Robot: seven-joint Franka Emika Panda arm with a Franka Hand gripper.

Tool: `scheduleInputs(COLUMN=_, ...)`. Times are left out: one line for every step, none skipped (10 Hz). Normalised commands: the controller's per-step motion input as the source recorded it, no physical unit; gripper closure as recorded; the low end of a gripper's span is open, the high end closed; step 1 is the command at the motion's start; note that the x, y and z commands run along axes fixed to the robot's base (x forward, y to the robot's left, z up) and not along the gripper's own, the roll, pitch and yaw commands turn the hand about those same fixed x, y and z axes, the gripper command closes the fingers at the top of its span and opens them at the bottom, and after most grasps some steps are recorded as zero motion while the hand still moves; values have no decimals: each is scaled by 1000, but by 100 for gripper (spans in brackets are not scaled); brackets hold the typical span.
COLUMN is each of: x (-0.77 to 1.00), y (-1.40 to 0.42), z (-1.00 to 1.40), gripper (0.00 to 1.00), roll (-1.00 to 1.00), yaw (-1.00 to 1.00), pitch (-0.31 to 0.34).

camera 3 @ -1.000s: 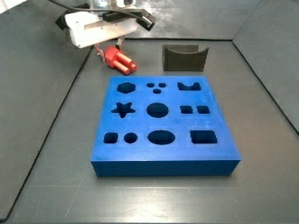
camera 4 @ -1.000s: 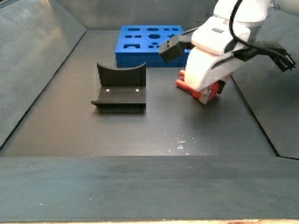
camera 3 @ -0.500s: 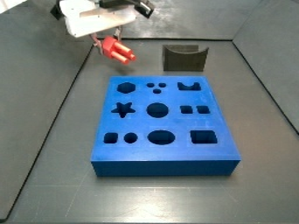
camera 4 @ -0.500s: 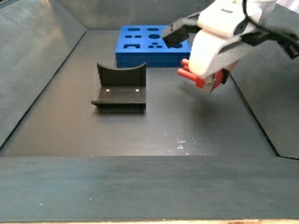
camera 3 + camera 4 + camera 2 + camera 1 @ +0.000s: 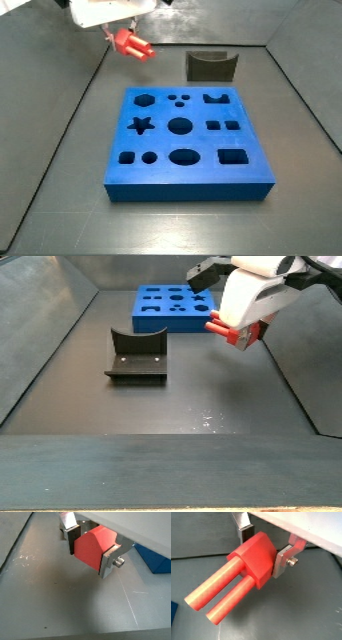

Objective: Pick up the 3 prong object. Move up. Rotate the 3 prong object. Place the 3 prong object on the fixture. Regrasp the 3 prong object. Move to above the board. Insert the 3 prong object.
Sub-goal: Rotate the 3 prong object.

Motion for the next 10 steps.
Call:
scheduleInputs(x=700, y=508, z=-91, gripper=100, roll=4, yaw=-1, pitch=15)
scheduleInputs(x=625, y=422, z=-123, gripper=100, roll=-8, yaw=-8, pitch=44)
scheduleInputs(x=501, y=213, z=-99, gripper=100, roll=-36, yaw=-14, pitch=58)
scheduleInputs(x=386, y=116, z=-55, gripper=100, roll=-54, yaw=-15, pitch=58)
scheduleInputs(x=248, y=73, z=-26, gripper=100, roll=-69, yaw=-14, pitch=67)
scheduleInputs(x=0, y=0, z=0, gripper=100, roll=0, yaw=-1000, pitch=0)
scheduleInputs(x=-52, y=-5, z=12, gripper=100, roll=0, yaw=-1000, pitch=-1)
scheduleInputs(x=-42, y=1, z=21, gripper=100, roll=0, yaw=-1000, pitch=-1)
scheduleInputs(x=-27, y=4, z=26, gripper=100, roll=1, yaw=-1000, pitch=-2)
scheduleInputs(x=-20, y=8, z=28, gripper=100, roll=1, yaw=-1000, pitch=-2)
